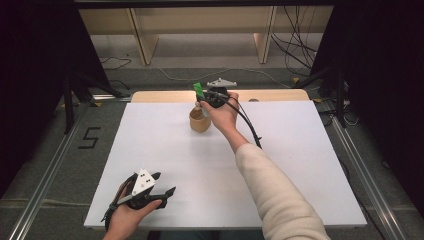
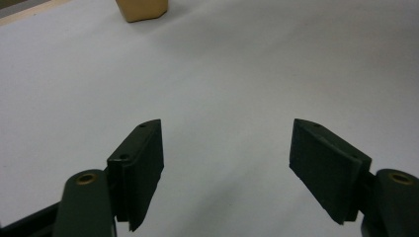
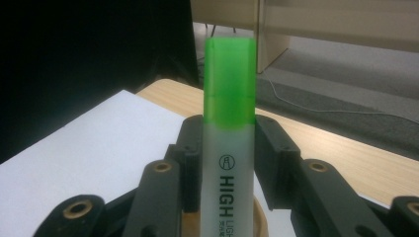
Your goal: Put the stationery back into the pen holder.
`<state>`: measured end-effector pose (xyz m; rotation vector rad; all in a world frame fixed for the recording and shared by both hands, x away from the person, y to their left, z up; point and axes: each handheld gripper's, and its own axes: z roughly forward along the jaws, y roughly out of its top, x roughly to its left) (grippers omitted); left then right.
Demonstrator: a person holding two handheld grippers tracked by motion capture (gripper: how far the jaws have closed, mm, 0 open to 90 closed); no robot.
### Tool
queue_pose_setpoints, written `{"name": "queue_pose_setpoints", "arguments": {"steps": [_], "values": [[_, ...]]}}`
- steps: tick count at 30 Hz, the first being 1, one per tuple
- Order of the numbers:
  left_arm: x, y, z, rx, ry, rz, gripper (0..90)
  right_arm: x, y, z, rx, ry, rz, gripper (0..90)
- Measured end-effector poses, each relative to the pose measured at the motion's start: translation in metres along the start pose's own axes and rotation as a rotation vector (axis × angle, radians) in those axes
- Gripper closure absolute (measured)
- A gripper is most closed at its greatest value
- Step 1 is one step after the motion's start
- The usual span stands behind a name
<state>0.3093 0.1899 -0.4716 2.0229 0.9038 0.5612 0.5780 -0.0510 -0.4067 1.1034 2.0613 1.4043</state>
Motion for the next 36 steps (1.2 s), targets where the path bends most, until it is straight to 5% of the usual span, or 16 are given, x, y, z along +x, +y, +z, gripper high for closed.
{"name": "queue_pose_setpoints", "arguments": {"steps": [36], "values": [[0.0, 0.0, -0.001, -0.003, -0.002, 0.004, 29.2, 0.009, -0.003, 0.013, -0.011, 0.024, -0.017, 66.6]]}}
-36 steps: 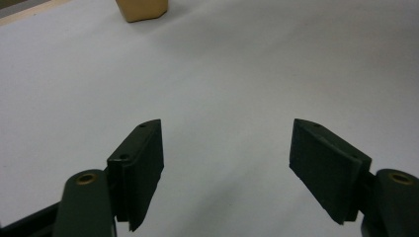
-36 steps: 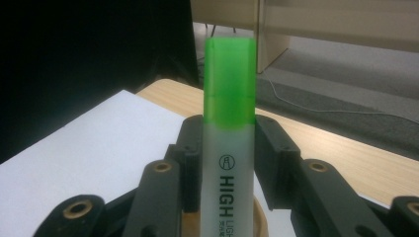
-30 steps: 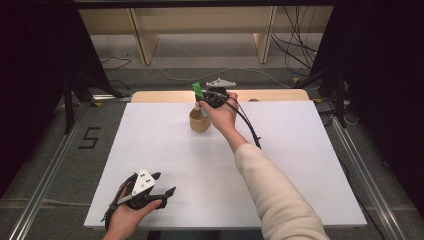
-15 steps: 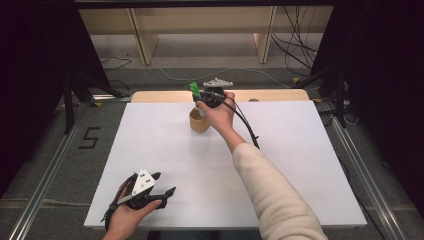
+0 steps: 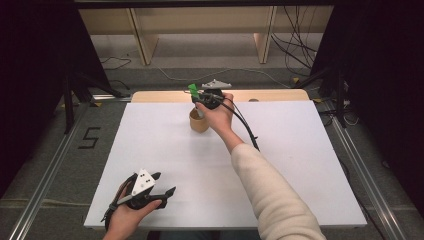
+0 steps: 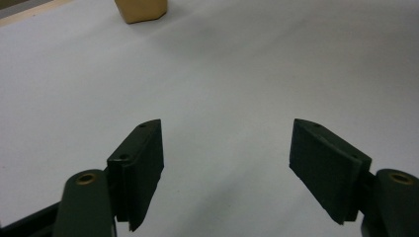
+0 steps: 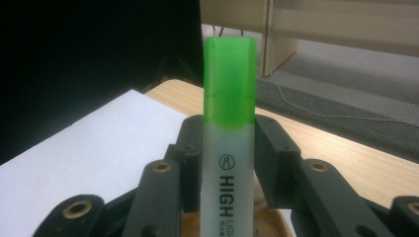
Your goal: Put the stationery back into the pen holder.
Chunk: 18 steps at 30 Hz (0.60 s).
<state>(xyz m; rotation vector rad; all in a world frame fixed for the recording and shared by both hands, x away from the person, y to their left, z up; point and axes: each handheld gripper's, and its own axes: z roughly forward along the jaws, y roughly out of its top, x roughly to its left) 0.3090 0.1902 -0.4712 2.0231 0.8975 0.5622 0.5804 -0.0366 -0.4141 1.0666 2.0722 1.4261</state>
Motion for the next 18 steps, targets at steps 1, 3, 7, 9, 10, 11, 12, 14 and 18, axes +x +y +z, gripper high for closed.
{"name": "queue_pose_setpoints", "arguments": {"steps": [1, 3, 7, 9, 10, 11, 12, 14, 18], "values": [[0.0, 0.0, 0.0, 0.0, 0.0, 0.0, 29.2, 0.0, -0.0002, 0.0, 0.003, 0.001, -0.002, 66.6], [0.0, 0.0, 0.0, 0.0, 0.0, -0.001, 29.1, 0.0005, -0.001, 0.0006, 0.002, 0.001, -0.004, 66.6], [0.0001, -0.0001, 0.0, -0.002, -0.001, -0.002, 29.2, 0.0013, -0.0023, 0.0014, 0.008, 0.001, -0.006, 66.6], [0.0001, 0.0, -0.0001, -0.001, -0.001, -0.002, 29.2, 0.0014, -0.0032, 0.0019, 0.007, 0.002, -0.008, 66.6], [0.0001, -0.0001, -0.0001, -0.001, -0.001, -0.002, 29.2, 0.0016, -0.0035, 0.002, 0.008, 0.002, -0.01, 66.6], [0.0, -0.0001, 0.0, -0.002, -0.001, -0.002, 29.2, 0.0015, -0.0036, 0.0019, 0.01, 0.002, -0.011, 66.5], [0.0, -0.0001, -0.0001, -0.002, -0.001, -0.002, 29.2, 0.0015, -0.0037, 0.002, 0.01, 0.001, -0.012, 66.6], [0.0001, -0.0001, -0.0001, -0.002, -0.001, -0.002, 29.1, 0.0015, -0.0038, 0.0021, 0.008, 0.001, -0.012, 66.5], [-0.0001, -0.0001, 0.0, -0.003, -0.001, -0.002, 29.1, 0.0011, -0.0047, 0.0023, 0.008, 0.001, -0.013, 66.6]]}}
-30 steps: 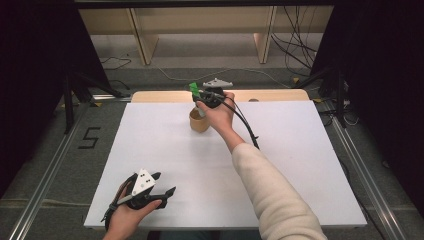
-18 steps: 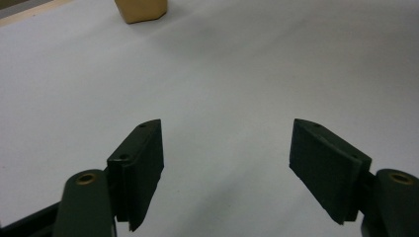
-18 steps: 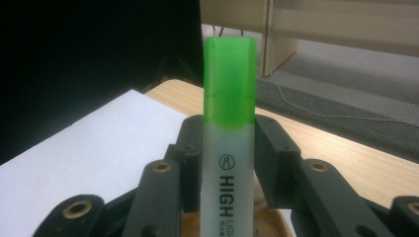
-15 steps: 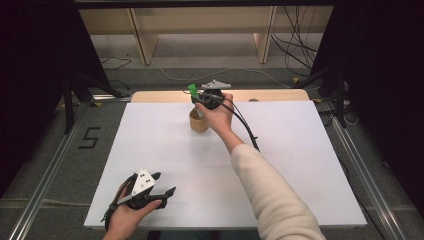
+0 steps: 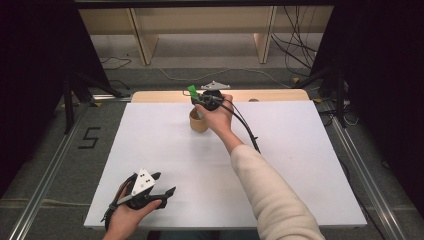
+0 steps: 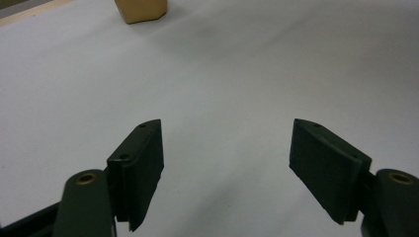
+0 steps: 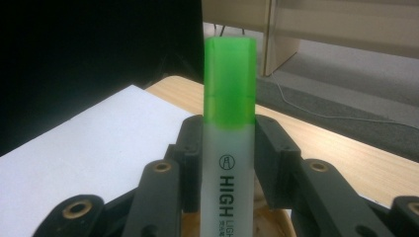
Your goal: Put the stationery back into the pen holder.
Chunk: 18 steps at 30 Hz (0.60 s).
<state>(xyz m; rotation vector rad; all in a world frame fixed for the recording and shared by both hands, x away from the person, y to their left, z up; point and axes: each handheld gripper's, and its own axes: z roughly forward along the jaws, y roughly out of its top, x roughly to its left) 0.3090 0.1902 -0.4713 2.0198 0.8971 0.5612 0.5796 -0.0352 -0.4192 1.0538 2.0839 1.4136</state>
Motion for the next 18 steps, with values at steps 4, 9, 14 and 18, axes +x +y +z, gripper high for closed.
{"name": "queue_pose_setpoints", "arguments": {"steps": [4, 9, 14, 18], "values": [[0.0, 0.0, 0.0001, 0.001, 0.0, 0.001, 29.2, -0.0004, -0.0014, -0.0002, -0.002, 0.0, -0.008, 66.5], [-0.0001, 0.0, 0.0, 0.0, 0.0, 0.001, 29.1, -0.0006, -0.0038, -0.0004, 0.002, -0.004, -0.006, 66.4], [0.0, 0.0, 0.0002, 0.001, -0.001, 0.001, 29.2, -0.0009, -0.0054, 0.0002, -0.006, -0.001, -0.014, 66.3], [-0.0001, 0.0, 0.0, 0.0, -0.001, 0.001, 29.1, -0.0007, -0.0054, 0.0002, -0.004, -0.002, -0.017, 66.2]]}}
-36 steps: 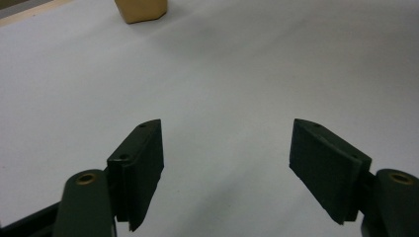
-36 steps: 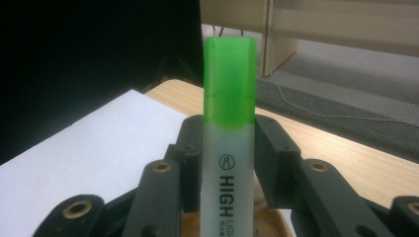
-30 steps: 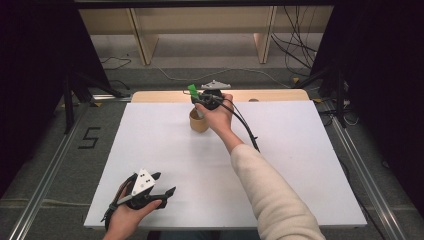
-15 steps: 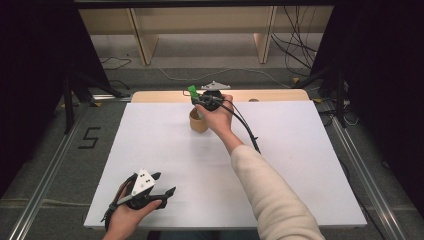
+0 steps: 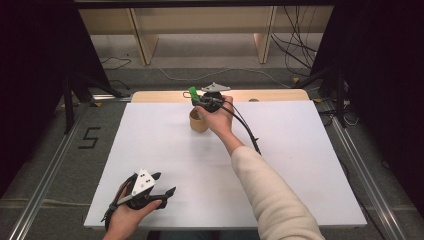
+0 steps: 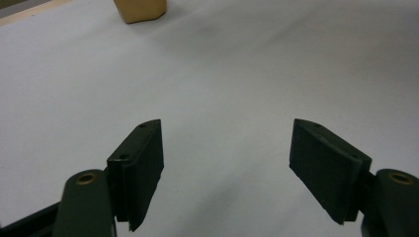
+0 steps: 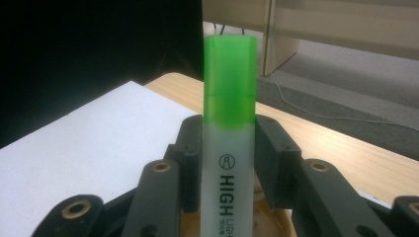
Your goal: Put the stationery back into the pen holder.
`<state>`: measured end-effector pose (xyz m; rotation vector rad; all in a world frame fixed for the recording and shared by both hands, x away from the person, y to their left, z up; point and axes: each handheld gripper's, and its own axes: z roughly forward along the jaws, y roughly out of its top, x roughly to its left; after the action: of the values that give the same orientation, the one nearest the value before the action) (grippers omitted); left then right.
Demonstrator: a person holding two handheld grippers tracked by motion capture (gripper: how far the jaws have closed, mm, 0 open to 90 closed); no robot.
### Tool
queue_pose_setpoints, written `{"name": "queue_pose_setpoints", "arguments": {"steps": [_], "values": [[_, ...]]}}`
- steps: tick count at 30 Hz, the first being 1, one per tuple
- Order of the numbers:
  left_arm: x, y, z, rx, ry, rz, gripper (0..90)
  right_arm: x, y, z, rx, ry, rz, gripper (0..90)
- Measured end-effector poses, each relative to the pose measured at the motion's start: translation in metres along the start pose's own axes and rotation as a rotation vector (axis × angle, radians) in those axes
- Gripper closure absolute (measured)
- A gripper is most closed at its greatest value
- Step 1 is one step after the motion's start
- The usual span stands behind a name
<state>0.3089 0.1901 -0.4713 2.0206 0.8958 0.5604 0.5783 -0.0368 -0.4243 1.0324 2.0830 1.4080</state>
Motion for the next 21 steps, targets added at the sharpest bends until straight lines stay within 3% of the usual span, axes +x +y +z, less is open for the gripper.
{"name": "queue_pose_setpoints", "arguments": {"steps": [10, 13, 21], "values": [[0.0, 0.0, 0.0, -0.001, 0.0, -0.001, 29.1, 0.0017, -0.0011, 0.001, -0.003, -0.003, -0.013, 66.3], [0.0001, 0.0, -0.0001, 0.003, -0.001, 0.005, 29.1, 0.0031, 0.0019, -0.0004, -0.045, -0.008, -0.023, 66.5], [-0.0001, 0.0002, -0.0004, 0.002, -0.001, 0.006, 29.1, 0.0026, -0.002, 0.0027, -0.03, -0.003, -0.036, 66.5]]}}
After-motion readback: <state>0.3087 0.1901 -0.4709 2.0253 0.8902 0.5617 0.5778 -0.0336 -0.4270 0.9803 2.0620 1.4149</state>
